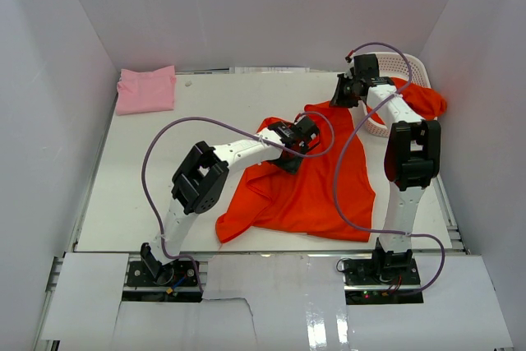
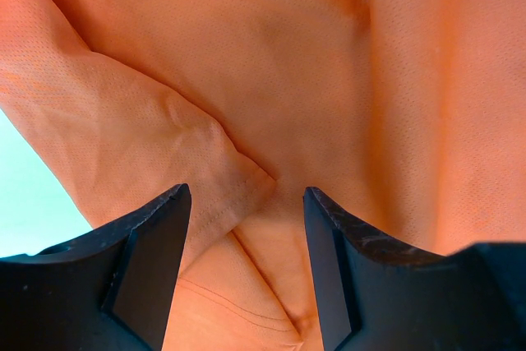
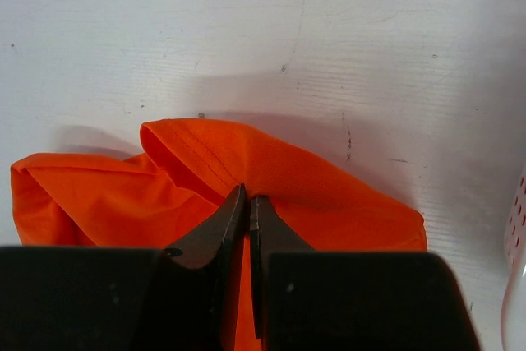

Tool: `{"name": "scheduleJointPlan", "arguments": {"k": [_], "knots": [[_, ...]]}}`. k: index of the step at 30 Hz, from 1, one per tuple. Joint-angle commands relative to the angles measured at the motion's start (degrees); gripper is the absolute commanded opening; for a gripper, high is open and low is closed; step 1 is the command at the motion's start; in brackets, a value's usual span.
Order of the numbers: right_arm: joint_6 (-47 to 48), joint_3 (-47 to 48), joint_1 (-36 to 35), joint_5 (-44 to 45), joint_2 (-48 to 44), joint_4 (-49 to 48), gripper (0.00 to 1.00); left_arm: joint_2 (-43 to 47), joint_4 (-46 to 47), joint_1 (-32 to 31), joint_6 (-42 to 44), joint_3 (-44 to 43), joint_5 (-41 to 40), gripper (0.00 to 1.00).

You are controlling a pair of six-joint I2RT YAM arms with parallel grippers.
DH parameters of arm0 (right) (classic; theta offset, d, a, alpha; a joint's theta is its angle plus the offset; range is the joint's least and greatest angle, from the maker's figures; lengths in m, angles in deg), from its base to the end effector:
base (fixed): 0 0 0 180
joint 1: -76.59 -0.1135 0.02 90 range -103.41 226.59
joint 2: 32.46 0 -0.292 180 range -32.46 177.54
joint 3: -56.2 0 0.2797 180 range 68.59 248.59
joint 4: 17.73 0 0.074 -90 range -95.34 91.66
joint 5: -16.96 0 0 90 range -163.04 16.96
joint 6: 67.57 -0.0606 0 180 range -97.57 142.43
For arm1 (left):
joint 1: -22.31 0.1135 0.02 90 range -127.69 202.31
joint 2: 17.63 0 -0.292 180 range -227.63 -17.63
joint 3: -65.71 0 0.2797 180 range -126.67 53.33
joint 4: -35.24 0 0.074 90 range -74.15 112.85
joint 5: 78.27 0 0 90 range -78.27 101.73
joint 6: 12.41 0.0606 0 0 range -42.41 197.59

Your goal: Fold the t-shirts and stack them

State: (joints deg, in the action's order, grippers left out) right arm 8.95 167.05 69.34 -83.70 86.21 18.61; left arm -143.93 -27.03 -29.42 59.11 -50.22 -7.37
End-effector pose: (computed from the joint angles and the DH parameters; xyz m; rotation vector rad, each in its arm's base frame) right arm 0.5273 0.0784 0.2386 0.0352 2.3589 0.3957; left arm 0.3297 -0.3859 0.1732 0.7065 2.6087 0.1347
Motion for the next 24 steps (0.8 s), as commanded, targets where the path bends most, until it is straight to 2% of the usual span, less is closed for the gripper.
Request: {"name": "scheduleJointPlan", "arguments": {"k": [1,3,4,5,7,16,18,19,20,24], "knots": [[0.2,-0.3,0.4,-0.3,-1.6,-1.7,0.08,0.0,0.6,-0.1,0.1,-0.7,-1.1,0.67],[0.3,-0.6,0.4,-0.3,-1.7,-1.8,0.08,-0.6,0.6,0.0,0.2,-0.8,-0.5,0.65],[0.3,-0.7,0.5,-0.4,-1.7,-1.8,0.08,-0.7,0.7,0.1,0.2,-0.8,-0.2,0.62],[0.3,-0.8,0.4,-0.2,-1.7,-1.8,0.08,-0.8,0.7,0.3,0.1,-0.8,-0.1,0.54],[0.4,-1.0,0.5,-0.2,-1.7,-1.8,0.08,-0.7,0.7,0.5,0.2,-0.9,0.7,0.49],[0.4,-1.2,0.8,-0.6,-2.0,-1.9,0.08,-0.2,0.6,0.8,0.0,0.4,2.0,0.43],[0.4,-1.2,0.8,-0.6,-2.0,-1.8,0.08,-0.1,0.6,0.9,-0.2,0.9,1.9,0.36],[0.4,-1.2,0.8,-0.6,-2.0,-1.8,0.08,-0.1,0.7,0.9,-0.2,1.0,2.0,0.27],[0.4,-1.2,0.8,-0.6,-2.0,-1.9,0.08,0.0,0.6,0.9,-0.1,0.9,2.0,0.26],[0.4,-1.3,0.8,-0.7,-1.8,-1.9,0.08,1.0,0.5,0.9,-0.2,0.3,1.3,0.05]]}}
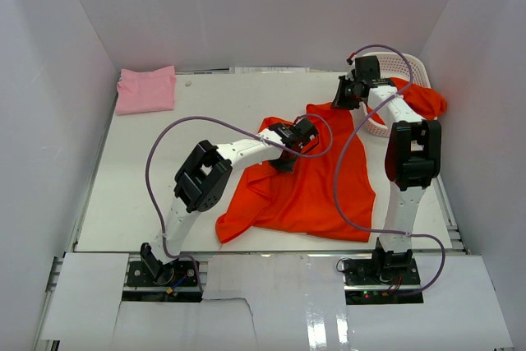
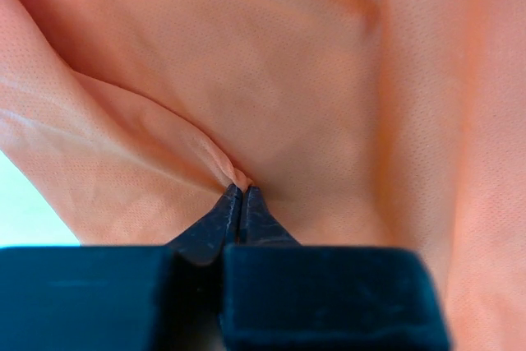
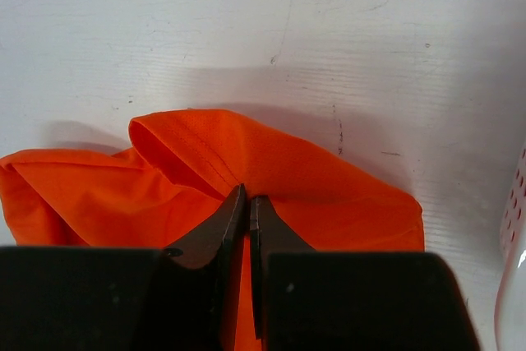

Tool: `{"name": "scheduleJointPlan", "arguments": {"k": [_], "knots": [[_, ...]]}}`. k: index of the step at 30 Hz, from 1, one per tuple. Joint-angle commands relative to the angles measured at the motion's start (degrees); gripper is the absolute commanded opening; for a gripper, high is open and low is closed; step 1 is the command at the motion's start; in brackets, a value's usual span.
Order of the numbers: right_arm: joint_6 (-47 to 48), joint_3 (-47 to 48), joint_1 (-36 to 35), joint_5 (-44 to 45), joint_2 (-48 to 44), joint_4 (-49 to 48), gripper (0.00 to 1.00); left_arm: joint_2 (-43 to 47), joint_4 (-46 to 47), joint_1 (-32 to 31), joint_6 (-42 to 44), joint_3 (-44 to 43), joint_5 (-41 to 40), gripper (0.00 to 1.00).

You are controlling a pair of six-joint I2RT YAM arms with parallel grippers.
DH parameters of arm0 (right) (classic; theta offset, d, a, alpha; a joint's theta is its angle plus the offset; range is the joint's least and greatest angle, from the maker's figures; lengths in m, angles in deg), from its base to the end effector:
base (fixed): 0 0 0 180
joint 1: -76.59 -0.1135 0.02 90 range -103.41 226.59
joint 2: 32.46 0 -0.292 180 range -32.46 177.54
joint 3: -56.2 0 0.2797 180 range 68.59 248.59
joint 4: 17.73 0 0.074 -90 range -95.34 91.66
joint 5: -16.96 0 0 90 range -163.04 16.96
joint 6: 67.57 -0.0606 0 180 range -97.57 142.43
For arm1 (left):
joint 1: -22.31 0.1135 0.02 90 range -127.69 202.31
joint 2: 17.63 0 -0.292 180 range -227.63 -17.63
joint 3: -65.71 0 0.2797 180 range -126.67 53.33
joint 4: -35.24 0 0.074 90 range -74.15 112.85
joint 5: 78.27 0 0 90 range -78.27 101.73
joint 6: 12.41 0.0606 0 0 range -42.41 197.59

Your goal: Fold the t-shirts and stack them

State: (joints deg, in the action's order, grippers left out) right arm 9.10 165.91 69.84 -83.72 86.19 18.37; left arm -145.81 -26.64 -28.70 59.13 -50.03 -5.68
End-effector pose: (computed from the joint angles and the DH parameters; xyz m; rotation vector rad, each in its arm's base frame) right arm 0.5257 0.0735 0.2318 0.0445 2.3732 0.3894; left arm 0.3345 -0.3844 0.1559 0.7132 2.6492 0.1299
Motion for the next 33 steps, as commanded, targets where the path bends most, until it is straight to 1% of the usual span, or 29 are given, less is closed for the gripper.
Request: {"name": "scheduleJointPlan", "arguments": {"k": [1,5,9,11,12,14,15,16,17,21,22,24,26,28,29,30,31,32,33], "knots": [[0.3,-0.2,0.3,-0.6,-1.8,-1.6,0.08,3.2,-0.1,0.2,-0.3,-0.3,-0.3,0.0],[0.4,-0.2,0.3,-0.6,-1.6,-1.6,0.08,4.3,-2.4,0.3,0.1,-4.1,1.3,0.0],[0.6,0.4,0.3,-0.7,-1.2,-1.5,0.08,6.2,-6.7,0.7,0.5,-10.4,5.3,0.0],[0.8,0.7,0.3,-0.7,-1.1,-1.3,0.08,7.5,-7.8,2.1,0.5,-11.8,7.8,0.0],[0.9,0.9,0.3,-0.6,-1.1,-1.3,0.08,9.2,-8.4,2.9,-0.1,-12.3,11.4,0.0],[1.0,1.1,0.3,-0.7,-1.1,-1.3,0.08,11.4,-8.4,6.6,-0.5,-12.0,15.5,0.0],[1.0,1.1,0.3,-0.9,-1.2,-1.2,0.08,12.4,-8.3,7.8,-0.8,-11.6,17.0,0.0],[1.2,1.1,0.3,-1.4,-1.6,-1.2,0.08,14.3,-8.2,10.7,-1.2,-10.7,20.0,0.0],[1.2,1.0,0.3,-1.5,-1.6,-1.2,0.08,15.2,-8.2,12.1,-1.2,-10.2,20.7,0.0],[1.6,0.0,0.3,-2.3,-4.2,-1.3,0.08,18.4,-7.2,18.2,-0.8,-6.7,21.0,0.0],[2.1,-0.7,0.3,-2.9,-4.9,-1.5,0.08,20.1,-6.7,20.7,-1.5,-4.6,21.1,0.0],[2.6,-1.3,0.3,-3.0,-7.7,-1.5,0.08,21.9,-4.3,23.2,-2.2,-2.0,21.4,0.0],[2.5,-1.2,0.8,-3.6,-10.4,-1.0,0.08,24.6,-1.8,27.2,-3.2,1.3,22.5,0.0],[0.1,-0.8,1.9,-5.8,-12.0,-1.2,0.08,26.3,-0.3,30.6,-3.8,3.1,23.8,0.0],[-1.4,0.1,4.1,-7.8,-12.6,-1.2,0.08,27.8,1.2,31.7,-4.0,4.5,25.6,0.0],[-5.7,0.8,5.2,-9.8,-12.5,-1.2,0.08,28.4,1.6,32.5,-4.0,5.0,26.1,0.0],[-8.3,1.5,8.0,-14.2,-12.0,-1.2,0.08,28.9,2.3,33.8,-4.0,5.3,26.5,0.0],[-10.9,2.2,8.8,-15.8,-11.5,-1.6,0.08,29.6,2.4,34.2,-3.7,5.7,26.5,0.0],[-16.1,2.5,9.4,-17.5,-11.1,-1.6,0.08,29.9,2.4,34.9,-3.7,5.9,26.3,0.0]]}}
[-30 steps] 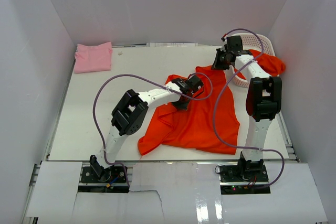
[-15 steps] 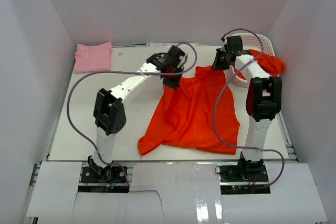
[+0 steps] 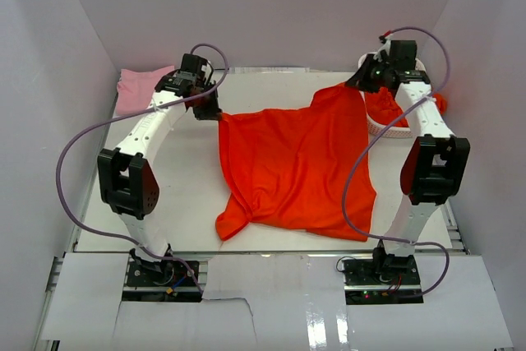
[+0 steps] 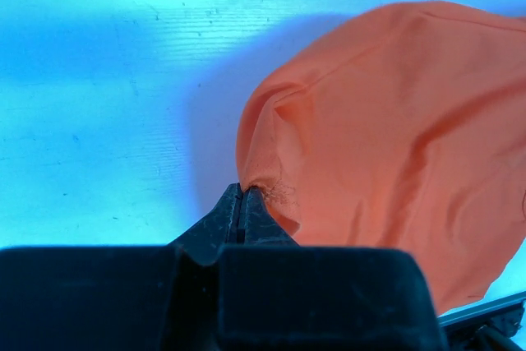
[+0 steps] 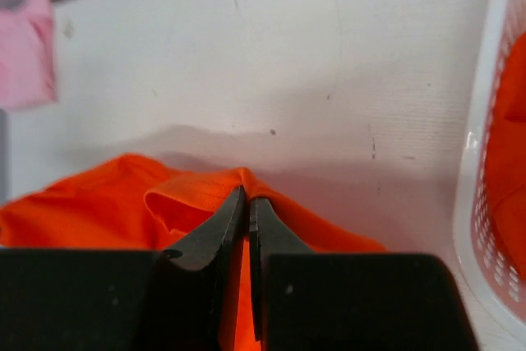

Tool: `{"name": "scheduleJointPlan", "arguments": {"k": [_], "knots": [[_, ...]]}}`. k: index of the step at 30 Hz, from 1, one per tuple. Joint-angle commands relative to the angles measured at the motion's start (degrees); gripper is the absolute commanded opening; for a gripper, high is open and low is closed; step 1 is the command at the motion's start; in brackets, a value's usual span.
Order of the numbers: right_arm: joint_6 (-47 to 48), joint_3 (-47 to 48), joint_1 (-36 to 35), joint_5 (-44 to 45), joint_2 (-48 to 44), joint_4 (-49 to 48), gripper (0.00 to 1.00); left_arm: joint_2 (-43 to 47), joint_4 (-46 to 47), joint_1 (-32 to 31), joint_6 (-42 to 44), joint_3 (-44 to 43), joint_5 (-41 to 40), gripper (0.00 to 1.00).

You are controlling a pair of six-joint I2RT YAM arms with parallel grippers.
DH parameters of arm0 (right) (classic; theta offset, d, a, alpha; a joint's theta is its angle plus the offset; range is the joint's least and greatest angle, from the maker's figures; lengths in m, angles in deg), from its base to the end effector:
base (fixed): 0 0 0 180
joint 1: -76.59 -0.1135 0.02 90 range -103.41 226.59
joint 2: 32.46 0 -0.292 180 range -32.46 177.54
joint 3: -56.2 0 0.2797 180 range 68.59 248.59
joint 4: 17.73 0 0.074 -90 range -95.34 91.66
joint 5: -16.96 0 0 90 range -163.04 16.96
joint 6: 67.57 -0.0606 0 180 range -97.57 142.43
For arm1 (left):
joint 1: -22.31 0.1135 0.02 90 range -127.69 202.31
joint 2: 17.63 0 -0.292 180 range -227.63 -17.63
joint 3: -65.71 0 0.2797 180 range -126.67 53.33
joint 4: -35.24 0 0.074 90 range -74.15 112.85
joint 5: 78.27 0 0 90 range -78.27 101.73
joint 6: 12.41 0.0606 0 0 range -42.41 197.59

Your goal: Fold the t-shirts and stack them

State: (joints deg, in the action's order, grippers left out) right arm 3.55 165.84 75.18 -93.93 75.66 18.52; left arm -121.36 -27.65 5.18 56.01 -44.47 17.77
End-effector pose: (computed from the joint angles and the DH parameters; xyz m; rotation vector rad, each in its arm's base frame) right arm 0.4971 0.0339 0.3240 0.1233 2.1897 0.5975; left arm 0.4200 -0.1361 0.3167 -0.0595 2.5957 -0.3887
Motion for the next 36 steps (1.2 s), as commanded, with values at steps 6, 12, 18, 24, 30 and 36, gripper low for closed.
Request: {"name": "scheduleJointPlan", "arguments": {"k": [6,12,18,24,30,36], "knots": [[-28.3,-1.4,7.3,-11.7,1.9,-9.0,0.08,11.0,7.1,4.0,-1.8,4.2,2.8,0.0],[-49.8,-12.5,7.5,-23.1,4.3,-34.1,0.15,17.4,11.7,7.3,-2.1,9.0,3.2,0.0],[-55.4,-12.9,7.5,-27.5,7.5,-44.3,0.63,18.8,11.5,8.5,-0.6,10.1,3.9,0.0],[-28.5,0.2,6.2,-28.4,7.6,-30.5,0.86,19.4,10.5,9.2,0.6,10.5,4.6,0.0],[12.1,10.5,-1.2,-15.3,7.6,-6.2,0.9,17.8,10.2,9.8,0.2,10.8,4.5,0.0],[23.2,22.3,-8.2,-9.2,18.8,5.8,0.82,15.9,11.4,9.9,-0.9,11.7,5.0,0.0]]}}
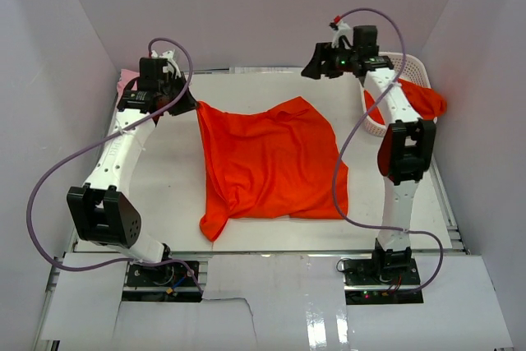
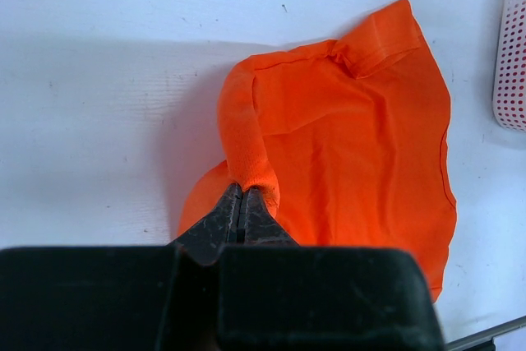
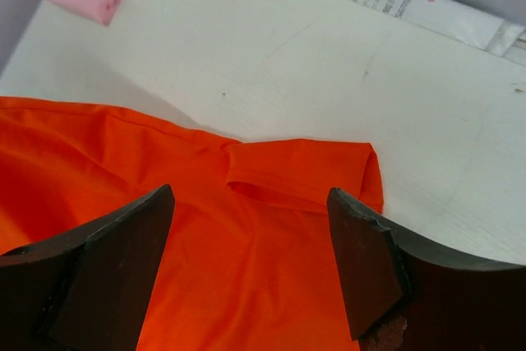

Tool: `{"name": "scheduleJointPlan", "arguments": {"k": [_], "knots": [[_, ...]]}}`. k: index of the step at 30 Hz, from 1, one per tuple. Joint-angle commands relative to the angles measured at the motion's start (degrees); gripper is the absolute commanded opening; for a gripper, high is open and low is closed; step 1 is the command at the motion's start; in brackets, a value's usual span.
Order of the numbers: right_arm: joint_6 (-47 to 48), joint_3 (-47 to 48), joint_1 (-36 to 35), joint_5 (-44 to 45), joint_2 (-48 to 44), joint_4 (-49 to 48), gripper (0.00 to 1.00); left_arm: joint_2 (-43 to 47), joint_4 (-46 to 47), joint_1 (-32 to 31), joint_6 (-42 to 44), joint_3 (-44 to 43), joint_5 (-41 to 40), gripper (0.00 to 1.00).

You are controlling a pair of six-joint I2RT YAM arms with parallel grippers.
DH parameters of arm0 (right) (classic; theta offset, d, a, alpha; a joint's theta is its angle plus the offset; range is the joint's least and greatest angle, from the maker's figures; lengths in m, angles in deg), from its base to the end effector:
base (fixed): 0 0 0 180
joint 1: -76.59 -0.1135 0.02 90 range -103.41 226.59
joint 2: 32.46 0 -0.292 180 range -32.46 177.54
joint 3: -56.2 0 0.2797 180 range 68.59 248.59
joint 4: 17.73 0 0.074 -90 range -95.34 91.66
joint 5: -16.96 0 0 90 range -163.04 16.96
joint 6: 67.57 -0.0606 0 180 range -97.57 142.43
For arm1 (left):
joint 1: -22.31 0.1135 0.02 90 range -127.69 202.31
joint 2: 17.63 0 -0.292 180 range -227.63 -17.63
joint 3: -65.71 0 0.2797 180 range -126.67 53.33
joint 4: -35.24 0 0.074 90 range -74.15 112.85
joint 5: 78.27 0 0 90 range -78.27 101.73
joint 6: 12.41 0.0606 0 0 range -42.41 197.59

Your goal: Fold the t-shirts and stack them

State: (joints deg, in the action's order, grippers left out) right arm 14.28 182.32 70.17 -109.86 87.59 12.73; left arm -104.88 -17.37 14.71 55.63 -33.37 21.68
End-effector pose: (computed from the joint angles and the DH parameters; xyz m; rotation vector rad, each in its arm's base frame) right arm 0.5484 0.0983 0.3452 -0.3887 1.9550 0.8028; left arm 0.3763 -0.0608 0.3752 -0.1975 2.3051 -0.4647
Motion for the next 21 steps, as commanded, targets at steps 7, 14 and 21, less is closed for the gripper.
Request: {"name": "scheduleJointPlan", "arguments": {"k": [7,14,21], "knots": [[2.2,9.8,-6.3,13.4,15.0,17.6,0.74,-2.3,1.6,0.3,-1.1,-0.1,3.0,0.0],[-1.0,7.1,-6.5,17.9,15.4,15.9,0.77,-2.8,1.3,0.4,-0.3,-0.3,2.1,0.0],[-2.1,6.9,-6.5,18.7,16.7,14.3,0.78,-3.0,1.4,0.4,-0.2,0.1,2.3,0.0]]}}
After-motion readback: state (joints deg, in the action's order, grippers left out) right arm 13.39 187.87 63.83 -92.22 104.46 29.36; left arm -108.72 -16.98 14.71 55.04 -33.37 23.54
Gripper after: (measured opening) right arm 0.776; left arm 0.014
